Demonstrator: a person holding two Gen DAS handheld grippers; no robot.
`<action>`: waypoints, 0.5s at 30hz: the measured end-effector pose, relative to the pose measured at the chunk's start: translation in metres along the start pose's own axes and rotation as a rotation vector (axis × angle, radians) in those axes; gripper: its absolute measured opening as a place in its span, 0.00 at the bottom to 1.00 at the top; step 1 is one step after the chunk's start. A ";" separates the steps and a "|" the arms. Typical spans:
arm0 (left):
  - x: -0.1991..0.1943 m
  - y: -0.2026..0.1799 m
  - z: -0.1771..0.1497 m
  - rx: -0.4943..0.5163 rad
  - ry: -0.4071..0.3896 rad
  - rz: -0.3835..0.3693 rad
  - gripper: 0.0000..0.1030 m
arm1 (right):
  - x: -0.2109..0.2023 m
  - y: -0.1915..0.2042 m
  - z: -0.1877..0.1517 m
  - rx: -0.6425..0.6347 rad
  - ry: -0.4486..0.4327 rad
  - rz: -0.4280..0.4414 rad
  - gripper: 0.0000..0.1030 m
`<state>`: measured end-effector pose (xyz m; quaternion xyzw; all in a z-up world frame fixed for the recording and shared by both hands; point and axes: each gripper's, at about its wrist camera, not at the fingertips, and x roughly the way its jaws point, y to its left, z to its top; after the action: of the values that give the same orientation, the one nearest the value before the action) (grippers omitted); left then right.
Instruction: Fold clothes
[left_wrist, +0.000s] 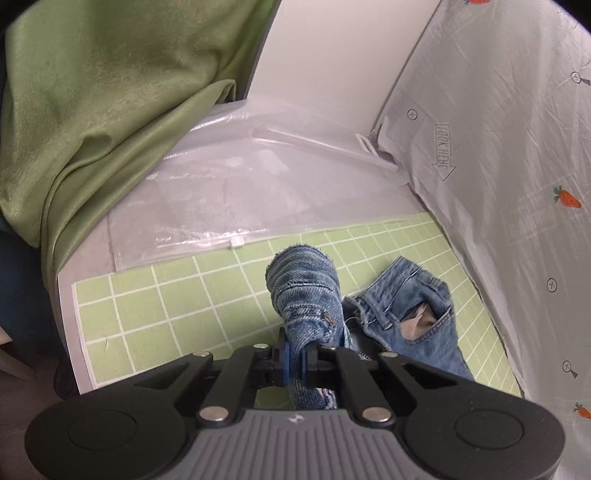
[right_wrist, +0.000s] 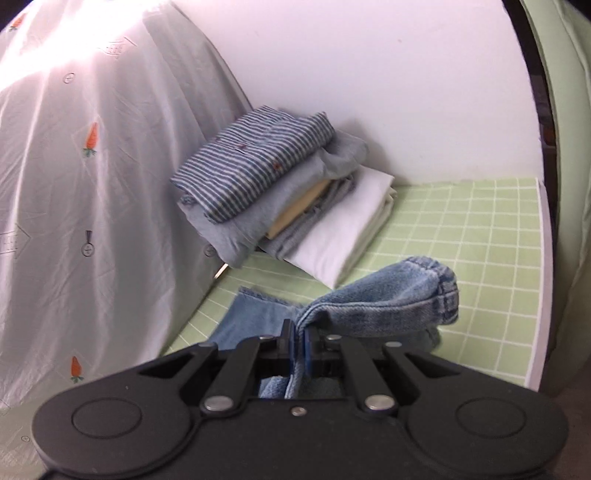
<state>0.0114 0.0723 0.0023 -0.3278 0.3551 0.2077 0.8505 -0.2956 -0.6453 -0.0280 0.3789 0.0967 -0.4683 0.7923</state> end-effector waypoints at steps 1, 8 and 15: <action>-0.005 -0.005 0.003 -0.001 -0.013 -0.019 0.06 | -0.002 0.007 0.005 -0.005 -0.014 0.021 0.05; 0.009 -0.046 0.012 0.004 -0.045 -0.048 0.06 | 0.000 0.048 0.036 -0.070 -0.098 0.121 0.05; 0.043 -0.085 0.015 0.013 -0.041 -0.038 0.06 | 0.064 0.056 0.030 -0.087 -0.025 0.056 0.05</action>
<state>0.0963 0.0284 0.0132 -0.3248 0.3325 0.1958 0.8635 -0.2212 -0.6938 -0.0112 0.3408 0.0964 -0.4459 0.8220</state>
